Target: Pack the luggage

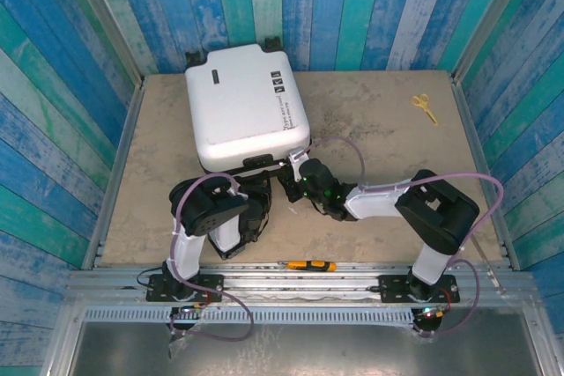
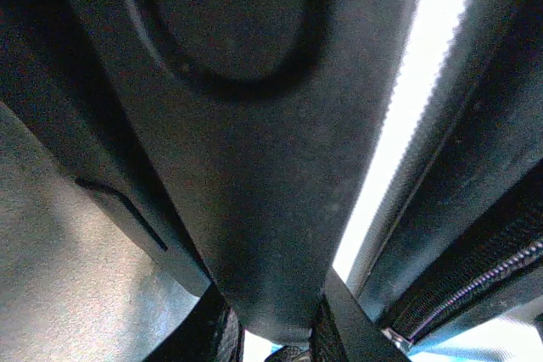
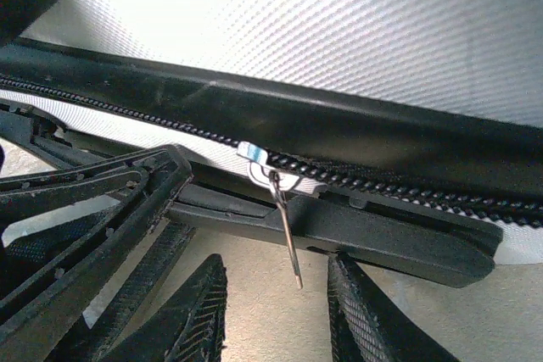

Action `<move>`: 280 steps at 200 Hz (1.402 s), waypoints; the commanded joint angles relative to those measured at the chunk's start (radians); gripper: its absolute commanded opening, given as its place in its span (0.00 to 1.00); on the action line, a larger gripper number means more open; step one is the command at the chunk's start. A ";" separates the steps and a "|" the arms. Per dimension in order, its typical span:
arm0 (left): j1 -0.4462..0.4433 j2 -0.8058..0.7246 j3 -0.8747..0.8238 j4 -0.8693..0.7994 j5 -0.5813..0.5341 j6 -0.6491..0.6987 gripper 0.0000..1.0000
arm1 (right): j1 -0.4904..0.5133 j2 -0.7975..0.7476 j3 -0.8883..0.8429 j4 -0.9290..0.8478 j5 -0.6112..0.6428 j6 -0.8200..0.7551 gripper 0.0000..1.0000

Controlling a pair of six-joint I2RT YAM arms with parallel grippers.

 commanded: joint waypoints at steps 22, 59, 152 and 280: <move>-0.010 0.080 -0.035 0.126 0.066 0.070 0.00 | -0.025 -0.033 0.049 0.071 0.028 -0.032 0.31; -0.009 0.081 -0.034 0.125 0.066 0.070 0.00 | -0.040 -0.026 0.051 0.069 0.026 -0.029 0.26; -0.009 0.084 -0.036 0.126 0.066 0.071 0.00 | -0.057 -0.018 0.033 0.170 -0.092 -0.066 0.10; -0.009 0.086 -0.065 0.125 0.056 0.057 0.00 | -0.074 -0.070 0.007 0.084 0.025 -0.055 0.01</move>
